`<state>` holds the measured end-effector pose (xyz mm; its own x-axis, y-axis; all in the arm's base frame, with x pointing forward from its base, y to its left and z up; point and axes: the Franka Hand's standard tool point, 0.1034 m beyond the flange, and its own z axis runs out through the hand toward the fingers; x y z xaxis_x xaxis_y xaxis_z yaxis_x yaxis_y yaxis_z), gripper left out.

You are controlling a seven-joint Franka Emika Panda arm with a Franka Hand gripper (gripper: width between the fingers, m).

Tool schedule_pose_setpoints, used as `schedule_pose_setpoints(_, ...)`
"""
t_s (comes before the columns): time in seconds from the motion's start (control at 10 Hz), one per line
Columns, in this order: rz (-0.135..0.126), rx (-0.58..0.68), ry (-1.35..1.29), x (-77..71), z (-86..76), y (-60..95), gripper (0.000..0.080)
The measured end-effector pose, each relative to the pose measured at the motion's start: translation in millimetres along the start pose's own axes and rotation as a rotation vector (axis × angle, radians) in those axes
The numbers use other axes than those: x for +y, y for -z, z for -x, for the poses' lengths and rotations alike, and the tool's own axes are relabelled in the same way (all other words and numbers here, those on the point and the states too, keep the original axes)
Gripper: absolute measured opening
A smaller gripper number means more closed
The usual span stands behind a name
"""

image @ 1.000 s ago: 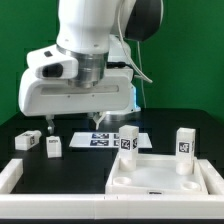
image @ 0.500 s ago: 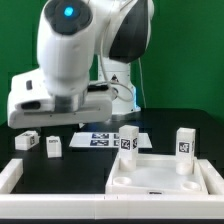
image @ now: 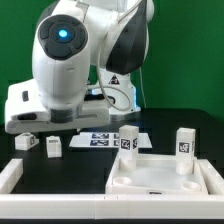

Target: Assemble square table

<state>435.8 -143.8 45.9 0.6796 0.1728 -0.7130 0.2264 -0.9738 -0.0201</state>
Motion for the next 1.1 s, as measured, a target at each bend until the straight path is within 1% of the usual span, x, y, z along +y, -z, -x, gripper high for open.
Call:
schedule_pose_setpoints(0.1,-0.01,-0.01,-0.008,4.2,3.0,-16.6,0.0649)
schedule_pose_setpoints(0.2,-0.021,-0.023,-0.013,2.9,8.2,-33.4,0.0649)
schedule_pose_setpoints(0.3,-0.028,-0.045,-0.01,-3.4,11.0,-49.1,0.0649)
schedule_pose_setpoints(0.4,-0.032,-0.063,-0.008,-5.8,12.4,-57.9,0.0649)
schedule_pose_setpoints(0.5,-0.039,-0.07,-0.01,-6.7,12.4,-60.6,0.0649)
schedule_pose_setpoints(0.7,-0.038,-0.07,-0.009,-6.9,12.1,-60.4,0.0649)
schedule_pose_setpoints(0.8,-0.038,-0.07,-0.009,-6.9,12.1,-60.6,0.0515)
schedule_pose_setpoints(0.9,-0.038,-0.07,-0.009,-6.9,12.1,-60.6,0.0515)
schedule_pose_setpoints(1.0,-0.038,-0.07,-0.009,-6.9,12.1,-60.7,0.0361)
schedule_pose_setpoints(1.1,-0.038,-0.07,-0.009,-6.9,12.1,-60.7,0.0287)
